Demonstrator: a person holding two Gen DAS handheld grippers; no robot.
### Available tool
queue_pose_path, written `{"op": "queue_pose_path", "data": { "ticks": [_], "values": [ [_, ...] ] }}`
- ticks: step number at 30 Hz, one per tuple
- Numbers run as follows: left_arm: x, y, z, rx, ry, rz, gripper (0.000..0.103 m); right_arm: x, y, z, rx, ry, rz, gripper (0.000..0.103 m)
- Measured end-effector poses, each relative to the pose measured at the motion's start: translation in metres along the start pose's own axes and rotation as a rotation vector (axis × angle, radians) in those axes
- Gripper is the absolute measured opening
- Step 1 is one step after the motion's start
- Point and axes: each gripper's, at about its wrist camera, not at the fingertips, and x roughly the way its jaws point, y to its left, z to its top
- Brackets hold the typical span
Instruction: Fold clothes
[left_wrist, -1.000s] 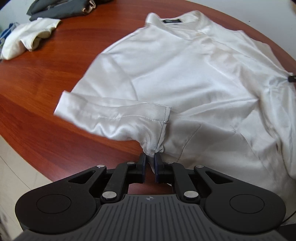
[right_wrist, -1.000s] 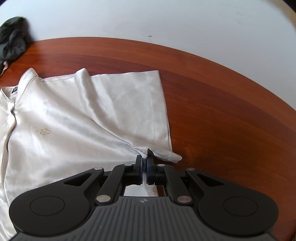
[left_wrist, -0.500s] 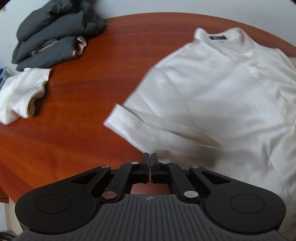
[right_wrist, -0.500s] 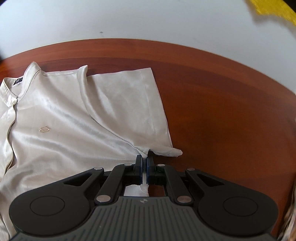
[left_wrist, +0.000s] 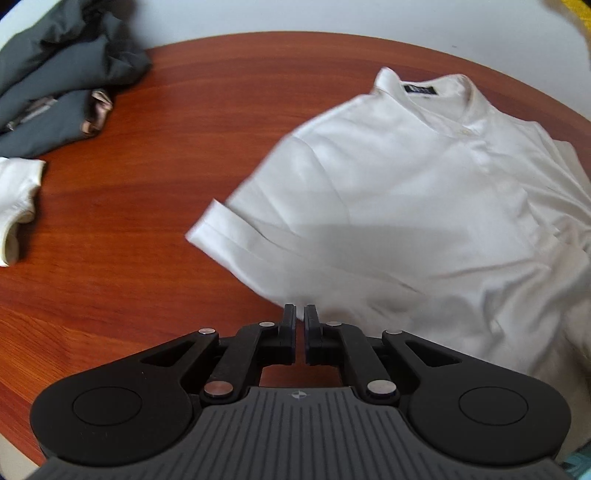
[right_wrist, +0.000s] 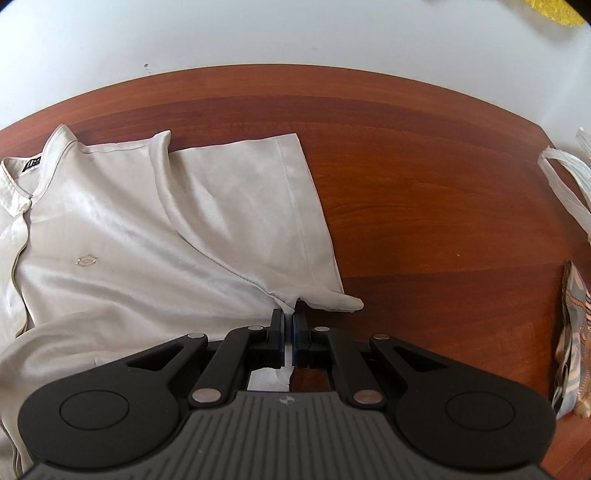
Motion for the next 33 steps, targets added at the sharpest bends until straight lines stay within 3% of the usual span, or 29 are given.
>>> {"op": "queue_pose_path", "data": {
  "ticks": [3,4,14,21,24,28,33],
  "values": [
    [0.001,-0.01,-0.01,0.0,0.006,-0.024,0.035,0.0,0.008,0.004,-0.008,0.001,0.005,0.004],
    [0.0,-0.013,-0.014,0.0,0.005,-0.035,0.038,0.0,0.01,0.006,-0.012,0.001,0.007,0.004],
    [0.002,-0.052,-0.036,-0.001,0.013,-0.045,0.045,-0.005,-0.006,0.005,-0.043,0.001,0.043,0.004],
    [0.008,-0.057,-0.035,-0.034,0.0,-0.011,0.037,-0.011,-0.022,0.002,-0.064,0.001,0.069,0.004],
    [0.014,-0.059,-0.034,-0.02,0.006,0.008,0.009,-0.014,-0.026,0.001,-0.078,0.002,0.081,0.004],
    [0.02,-0.061,-0.035,0.011,0.005,0.05,0.001,-0.003,-0.029,0.005,-0.085,0.003,0.089,0.004],
    [0.025,-0.058,-0.034,0.059,-0.009,0.128,0.0,-0.004,-0.028,0.005,-0.085,0.002,0.092,0.004]
  ]
}}
